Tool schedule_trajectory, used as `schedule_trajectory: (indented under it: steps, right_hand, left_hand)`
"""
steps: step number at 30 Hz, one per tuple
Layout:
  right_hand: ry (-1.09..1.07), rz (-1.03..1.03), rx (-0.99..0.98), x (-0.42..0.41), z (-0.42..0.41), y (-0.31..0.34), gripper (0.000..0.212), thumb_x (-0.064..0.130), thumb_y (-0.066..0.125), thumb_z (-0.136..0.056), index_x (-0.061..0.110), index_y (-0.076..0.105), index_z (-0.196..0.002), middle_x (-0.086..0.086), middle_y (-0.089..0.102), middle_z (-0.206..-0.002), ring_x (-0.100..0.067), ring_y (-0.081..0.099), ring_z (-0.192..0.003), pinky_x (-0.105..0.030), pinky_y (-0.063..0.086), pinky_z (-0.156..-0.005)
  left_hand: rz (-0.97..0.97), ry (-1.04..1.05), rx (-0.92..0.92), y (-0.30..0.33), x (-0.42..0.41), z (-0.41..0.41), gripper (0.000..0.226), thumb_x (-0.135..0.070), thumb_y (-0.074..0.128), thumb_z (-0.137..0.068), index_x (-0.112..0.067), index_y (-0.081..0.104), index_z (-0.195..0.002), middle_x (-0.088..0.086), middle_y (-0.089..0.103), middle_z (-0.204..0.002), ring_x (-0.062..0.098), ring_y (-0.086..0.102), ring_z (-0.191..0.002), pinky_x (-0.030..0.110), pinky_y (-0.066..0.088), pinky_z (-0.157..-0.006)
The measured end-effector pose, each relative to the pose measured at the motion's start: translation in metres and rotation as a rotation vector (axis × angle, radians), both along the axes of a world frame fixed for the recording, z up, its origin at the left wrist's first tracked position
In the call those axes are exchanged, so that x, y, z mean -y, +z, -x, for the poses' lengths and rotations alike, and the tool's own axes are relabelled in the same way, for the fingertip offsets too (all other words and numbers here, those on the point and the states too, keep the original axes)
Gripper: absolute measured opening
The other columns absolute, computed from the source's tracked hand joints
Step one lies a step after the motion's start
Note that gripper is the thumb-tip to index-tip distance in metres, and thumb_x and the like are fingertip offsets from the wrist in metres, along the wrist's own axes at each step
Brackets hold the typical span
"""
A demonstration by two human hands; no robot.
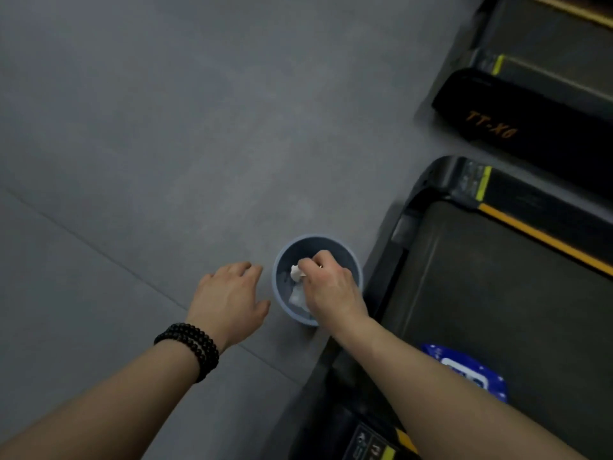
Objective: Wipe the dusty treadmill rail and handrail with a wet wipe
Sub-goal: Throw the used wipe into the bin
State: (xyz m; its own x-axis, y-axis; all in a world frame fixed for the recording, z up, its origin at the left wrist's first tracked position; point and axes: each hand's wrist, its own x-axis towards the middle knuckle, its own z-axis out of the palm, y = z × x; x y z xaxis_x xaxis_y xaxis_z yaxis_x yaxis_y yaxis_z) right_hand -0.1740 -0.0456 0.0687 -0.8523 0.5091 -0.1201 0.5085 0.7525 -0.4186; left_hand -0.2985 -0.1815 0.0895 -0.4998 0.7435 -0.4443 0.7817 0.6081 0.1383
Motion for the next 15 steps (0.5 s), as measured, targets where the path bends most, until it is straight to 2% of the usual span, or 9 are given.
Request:
schedule_trajectory:
  steps: [7, 9, 11, 15]
  right_hand:
    - [-0.071, -0.043, -0.008, -0.042, -0.016, 0.064, 0.017, 0.011, 0.053, -0.096, 0.007, 0.064, -0.109, -0.015, 0.055, -0.100, -0.040, 0.056, -0.079, -0.038, 0.032, -0.062]
    - [-0.091, -0.019, 0.039, -0.043, -0.015, 0.066, 0.024, 0.015, 0.050, -0.099, 0.012, 0.060, -0.121, -0.013, 0.056, -0.110, -0.040, 0.057, -0.091, -0.040, 0.039, -0.068]
    - [-0.113, 0.013, 0.074, -0.042, -0.015, 0.064, 0.034, 0.019, 0.049, -0.099, 0.017, 0.052, -0.133, -0.010, 0.056, -0.122, -0.037, 0.057, -0.104, -0.040, 0.042, -0.080]
    - [-0.162, 0.060, 0.112, -0.036, -0.020, 0.059, 0.041, 0.019, 0.048, -0.100, 0.018, 0.044, -0.141, -0.005, 0.050, -0.138, -0.033, 0.054, -0.114, -0.040, 0.043, -0.090]
  left_hand:
    - [-0.062, -0.053, -0.036, 0.066, -0.039, 0.001, 0.060, -0.053, 0.048, -0.097, -0.024, 0.039, -0.149, -0.002, 0.045, -0.151, 0.022, 0.044, -0.137, 0.041, 0.039, -0.107]
    - [-0.051, -0.063, -0.037, 0.072, -0.042, -0.002, 0.058, -0.053, 0.047, -0.097, -0.024, 0.040, -0.147, -0.002, 0.045, -0.151, 0.022, 0.044, -0.136, 0.041, 0.039, -0.107]
    - [-0.040, -0.069, -0.041, 0.073, -0.042, -0.004, 0.057, -0.053, 0.046, -0.098, -0.025, 0.040, -0.147, -0.002, 0.045, -0.150, 0.022, 0.044, -0.136, 0.040, 0.038, -0.107]
    - [-0.041, -0.074, -0.046, 0.069, -0.032, -0.005, 0.060, -0.053, 0.048, -0.097, -0.024, 0.038, -0.149, -0.002, 0.042, -0.154, 0.022, 0.042, -0.138, 0.040, 0.036, -0.109]
